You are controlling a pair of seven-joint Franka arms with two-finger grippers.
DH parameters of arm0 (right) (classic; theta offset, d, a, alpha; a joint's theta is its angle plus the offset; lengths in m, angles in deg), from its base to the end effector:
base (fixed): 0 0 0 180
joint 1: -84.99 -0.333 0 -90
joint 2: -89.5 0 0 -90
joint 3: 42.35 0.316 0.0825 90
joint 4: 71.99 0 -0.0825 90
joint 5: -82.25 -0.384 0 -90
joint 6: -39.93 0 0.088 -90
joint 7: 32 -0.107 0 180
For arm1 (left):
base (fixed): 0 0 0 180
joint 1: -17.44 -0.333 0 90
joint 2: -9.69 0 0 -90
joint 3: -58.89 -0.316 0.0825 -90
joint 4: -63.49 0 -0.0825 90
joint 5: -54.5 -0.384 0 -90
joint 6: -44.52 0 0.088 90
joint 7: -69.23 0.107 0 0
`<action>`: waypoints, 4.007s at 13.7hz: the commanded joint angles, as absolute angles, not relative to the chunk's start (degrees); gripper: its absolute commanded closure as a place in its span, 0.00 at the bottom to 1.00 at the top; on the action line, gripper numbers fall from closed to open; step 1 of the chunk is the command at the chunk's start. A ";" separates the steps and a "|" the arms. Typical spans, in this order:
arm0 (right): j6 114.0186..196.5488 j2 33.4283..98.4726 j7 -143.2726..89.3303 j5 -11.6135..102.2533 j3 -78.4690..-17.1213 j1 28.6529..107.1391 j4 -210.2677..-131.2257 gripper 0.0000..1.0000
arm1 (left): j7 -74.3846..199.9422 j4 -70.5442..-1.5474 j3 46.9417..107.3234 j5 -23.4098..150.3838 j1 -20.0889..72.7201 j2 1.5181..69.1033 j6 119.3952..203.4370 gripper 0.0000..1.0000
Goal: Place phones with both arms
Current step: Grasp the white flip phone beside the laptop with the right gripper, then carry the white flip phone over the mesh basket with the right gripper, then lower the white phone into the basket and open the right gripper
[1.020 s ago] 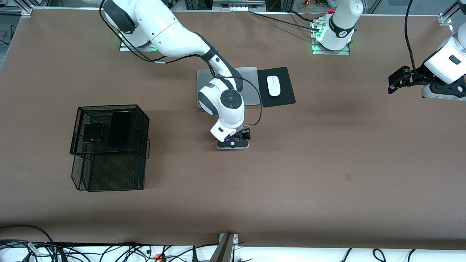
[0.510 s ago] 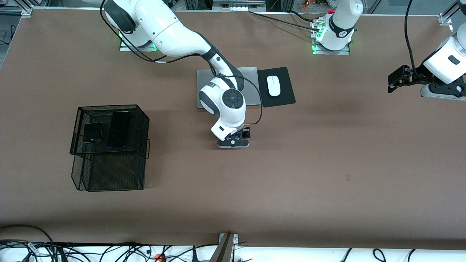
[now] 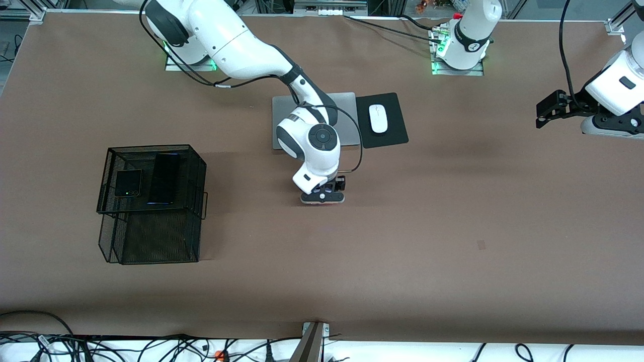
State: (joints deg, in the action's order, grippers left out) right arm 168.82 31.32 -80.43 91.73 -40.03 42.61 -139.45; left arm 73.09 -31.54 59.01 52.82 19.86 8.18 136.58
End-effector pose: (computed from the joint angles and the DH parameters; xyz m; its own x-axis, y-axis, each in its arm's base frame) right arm 0.5543 0.5292 0.1715 0.9938 0.0164 0.1103 0.0136 -0.9996 0.0262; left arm 0.5473 -0.0212 0.6007 0.9933 -0.1125 -0.0274 -0.1132 -0.9932 -0.0275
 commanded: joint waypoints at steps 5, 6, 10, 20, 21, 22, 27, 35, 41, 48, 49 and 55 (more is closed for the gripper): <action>159.14 35.96 -80.61 92.10 -39.10 43.77 -137.22 1.00 | 74.33 -30.82 58.89 52.91 20.08 8.02 135.57 0.00; 155.54 37.20 -80.61 92.10 -38.22 44.38 -135.46 1.00 | 74.41 -30.82 58.81 53.00 20.08 8.02 135.48 0.00; 143.83 45.27 -79.21 89.91 -36.63 49.03 -133.16 1.00 | 74.42 -30.82 58.81 53.00 20.08 8.02 135.57 0.00; 134.67 53.21 -29.59 72.70 -62.43 60.73 -133.51 1.00 | 74.33 -30.55 58.81 53.00 20.08 8.11 135.57 0.00; 134.76 52.86 -26.06 70.24 -65.43 61.78 -133.51 1.00 | 74.33 -30.55 58.81 53.00 20.08 8.19 135.57 0.00; 135.37 51.98 -24.11 69.43 -67.38 62.66 -133.51 1.00 | 74.33 -30.55 58.81 53.00 20.08 8.20 135.57 0.00; 143.96 45.40 -24.44 67.59 -70.47 65.83 -133.51 1.00 | 74.33 -30.55 58.72 53.00 19.99 8.11 135.48 0.00; 156.38 35.71 -24.00 60.02 -70.30 66.63 -135.96 1.00 | 73.98 -30.55 58.72 53.09 19.90 8.11 135.48 0.00; 156.39 35.80 -25.85 57.83 -70.03 66.10 -138.78 0.30 | 73.98 -30.55 58.72 53.09 19.73 8.20 135.48 0.00; 149.63 40.80 -26.11 58.34 -70.56 65.75 -138.17 0.00 | 73.89 -30.55 58.72 53.09 19.73 8.11 135.48 0.00; 147.79 42.64 -25.94 58.70 -70.65 65.75 -138.17 0.00 | 73.89 -30.55 58.72 53.09 19.81 8.19 135.48 0.00; 132.93 57.22 -27.43 68.71 -69.25 66.36 -140.09 0.00 | 73.80 -30.55 58.81 53.09 19.90 8.11 135.48 0.00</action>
